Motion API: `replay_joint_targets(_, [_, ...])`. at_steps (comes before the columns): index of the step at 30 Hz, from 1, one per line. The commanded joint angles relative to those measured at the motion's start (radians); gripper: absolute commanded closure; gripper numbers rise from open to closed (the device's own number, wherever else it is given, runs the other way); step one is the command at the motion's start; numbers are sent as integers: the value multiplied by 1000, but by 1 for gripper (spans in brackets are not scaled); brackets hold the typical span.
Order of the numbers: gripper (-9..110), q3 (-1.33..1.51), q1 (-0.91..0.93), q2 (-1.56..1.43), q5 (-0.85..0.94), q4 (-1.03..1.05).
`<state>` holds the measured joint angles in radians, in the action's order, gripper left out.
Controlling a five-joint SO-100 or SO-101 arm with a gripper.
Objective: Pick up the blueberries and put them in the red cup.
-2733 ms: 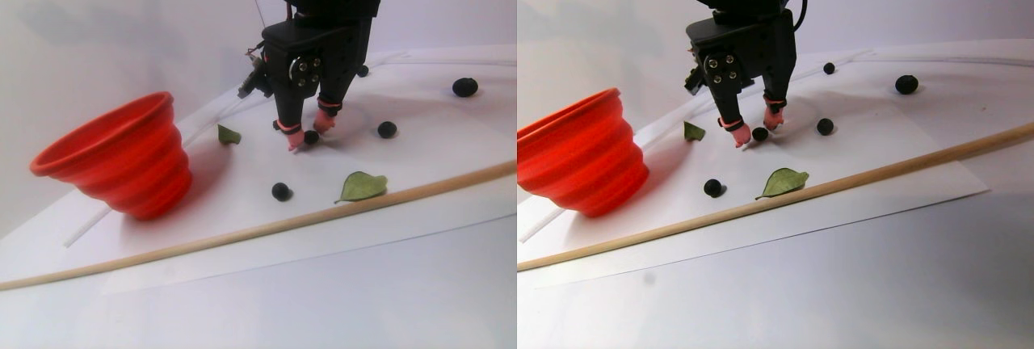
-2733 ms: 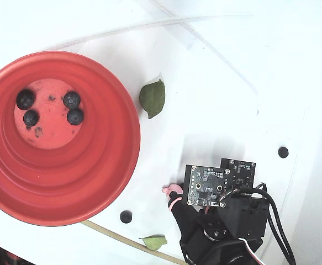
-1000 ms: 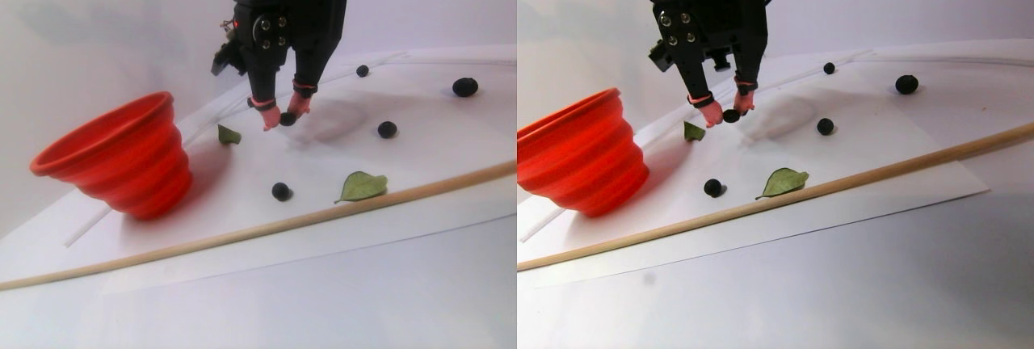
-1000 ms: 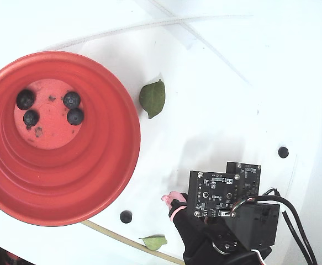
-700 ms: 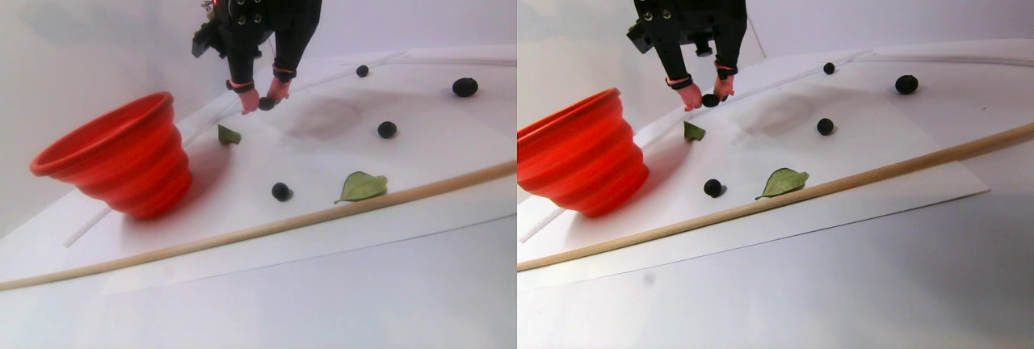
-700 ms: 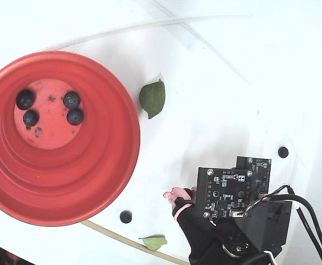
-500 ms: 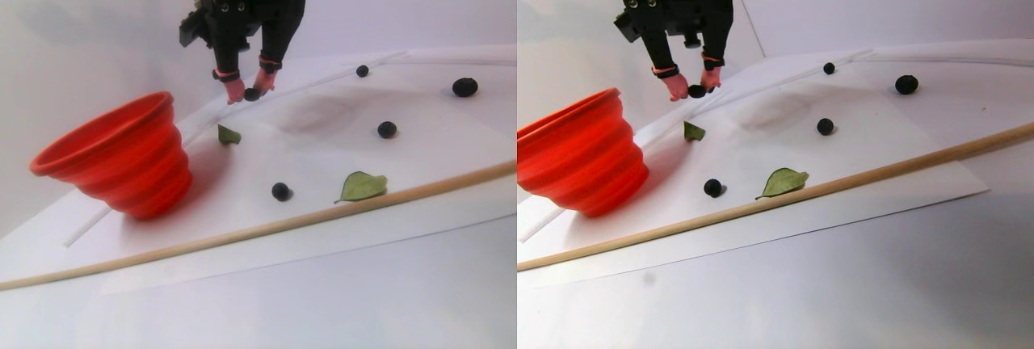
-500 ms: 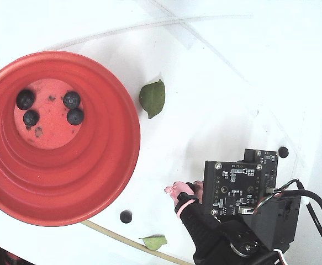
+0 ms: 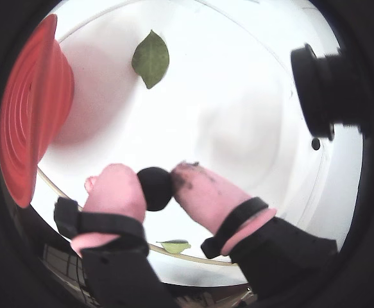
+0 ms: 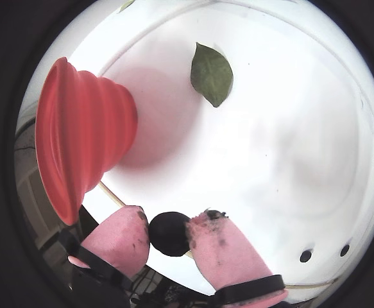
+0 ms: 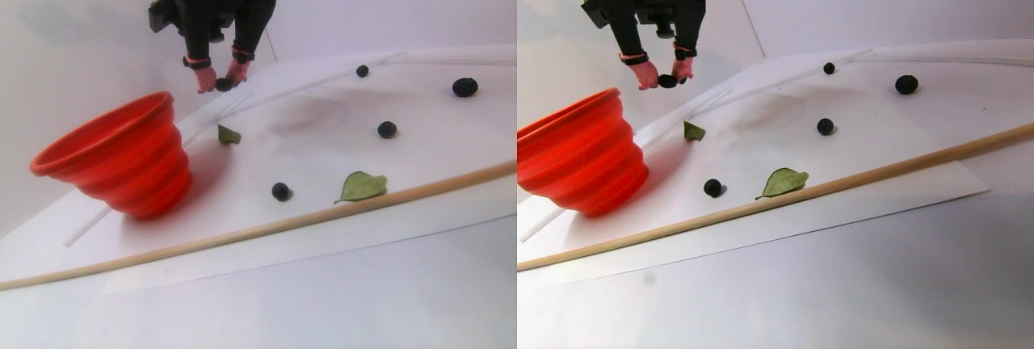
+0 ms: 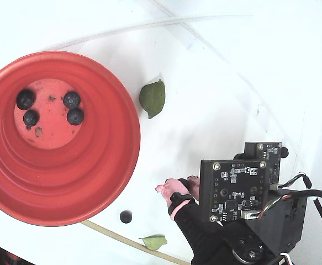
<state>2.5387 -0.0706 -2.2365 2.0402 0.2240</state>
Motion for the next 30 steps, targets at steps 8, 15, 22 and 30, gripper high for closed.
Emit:
replay_joint_targets(8, [91, -89, -137, -87, -37, 43])
replay_joint_targets(15, [91, -107, -201, -117, -61, 69])
replay_joint_targets(22, [91, -120, -250, -155, -72, 91])
replay_joint_targets(30, [91, -114, -316, -186, -80, 121])
